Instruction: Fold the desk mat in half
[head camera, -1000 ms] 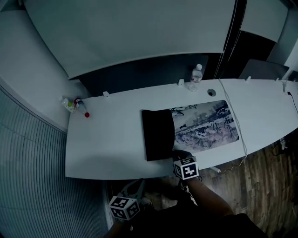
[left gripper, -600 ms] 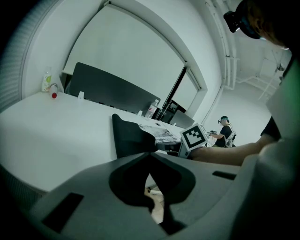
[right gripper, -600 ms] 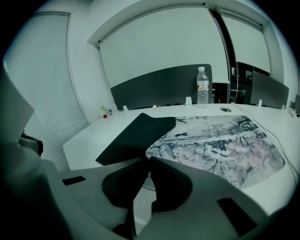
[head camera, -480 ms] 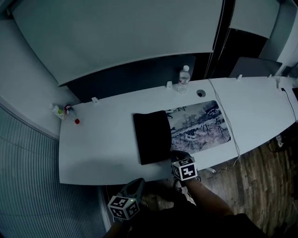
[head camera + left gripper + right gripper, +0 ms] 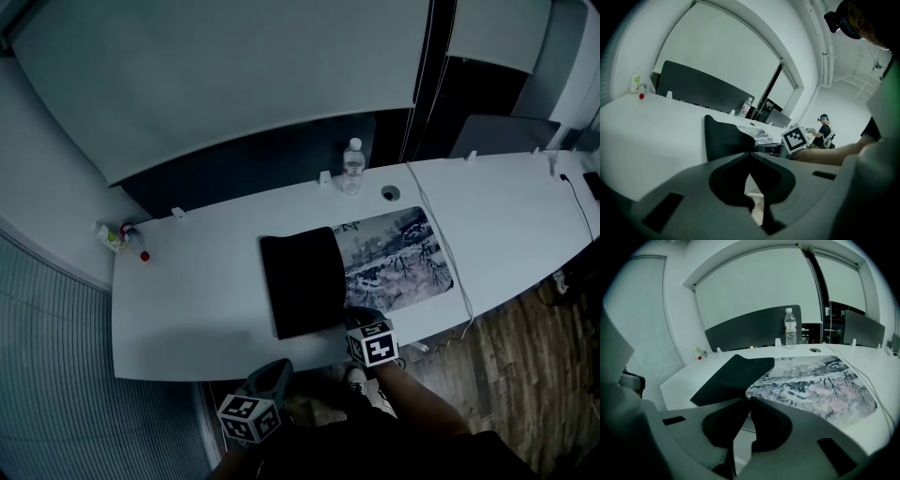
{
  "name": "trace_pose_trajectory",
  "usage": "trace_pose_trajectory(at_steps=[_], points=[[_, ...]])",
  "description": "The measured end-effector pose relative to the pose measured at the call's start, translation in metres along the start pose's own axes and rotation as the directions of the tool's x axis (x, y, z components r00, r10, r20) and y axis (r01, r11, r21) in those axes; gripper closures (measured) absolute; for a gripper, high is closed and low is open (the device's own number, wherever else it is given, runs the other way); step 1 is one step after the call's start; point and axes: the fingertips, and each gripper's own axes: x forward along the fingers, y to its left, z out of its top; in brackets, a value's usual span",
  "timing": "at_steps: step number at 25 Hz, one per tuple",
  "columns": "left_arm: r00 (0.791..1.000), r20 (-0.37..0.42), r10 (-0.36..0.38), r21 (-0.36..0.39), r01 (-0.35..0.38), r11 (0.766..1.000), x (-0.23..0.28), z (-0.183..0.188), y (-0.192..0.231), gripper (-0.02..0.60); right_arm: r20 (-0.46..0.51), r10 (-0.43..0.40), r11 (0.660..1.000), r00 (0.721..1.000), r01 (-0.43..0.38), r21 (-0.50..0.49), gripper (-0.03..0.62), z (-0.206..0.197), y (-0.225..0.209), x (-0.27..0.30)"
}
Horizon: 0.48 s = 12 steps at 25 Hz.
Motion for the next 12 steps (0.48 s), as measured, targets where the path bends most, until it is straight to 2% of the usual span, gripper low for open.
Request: trace_pose_trajectory(at_steps=[12], points=[[1.000, -0.021, -0.003, 0.019, 0.003, 1.000, 0.035, 0.002, -0.037, 0.575, 0.015, 0.000, 1.000, 1.000, 0.000, 0.024, 0.553, -0.004, -0.052, -0.016]])
